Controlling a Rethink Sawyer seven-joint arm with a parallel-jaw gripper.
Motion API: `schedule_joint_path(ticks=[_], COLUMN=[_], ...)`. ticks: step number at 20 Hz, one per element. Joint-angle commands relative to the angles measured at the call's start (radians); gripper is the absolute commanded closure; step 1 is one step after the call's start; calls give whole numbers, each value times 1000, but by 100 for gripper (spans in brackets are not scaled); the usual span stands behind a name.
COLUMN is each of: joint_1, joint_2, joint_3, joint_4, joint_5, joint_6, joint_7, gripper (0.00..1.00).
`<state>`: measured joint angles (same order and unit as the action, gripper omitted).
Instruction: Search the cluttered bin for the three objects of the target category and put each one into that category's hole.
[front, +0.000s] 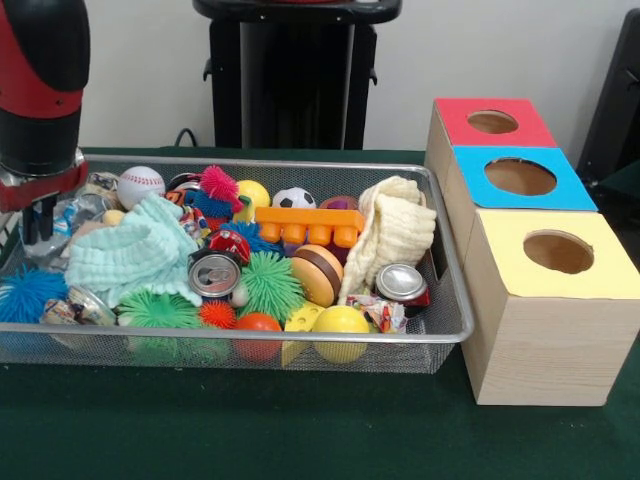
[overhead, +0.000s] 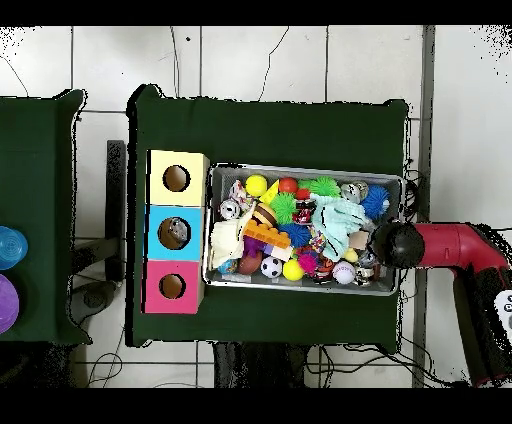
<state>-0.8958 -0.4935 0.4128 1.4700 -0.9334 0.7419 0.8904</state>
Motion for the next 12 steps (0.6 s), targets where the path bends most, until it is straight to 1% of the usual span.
schedule_joint_path(ticks=[1,5,7,10,12], joint_1=[19,41,61,97,109], joint_2=[-80,-200,-248,-287,-303], joint_3=[-67,-56,-61,-63,-52], joint_4=[110,195,220,234,245], joint_5=[-60,18,37,59,70], joint_6=[130,178,199,224,228], joint_7=[-221,-213,-188,-133,-130], gripper=[100,100,100,100,100])
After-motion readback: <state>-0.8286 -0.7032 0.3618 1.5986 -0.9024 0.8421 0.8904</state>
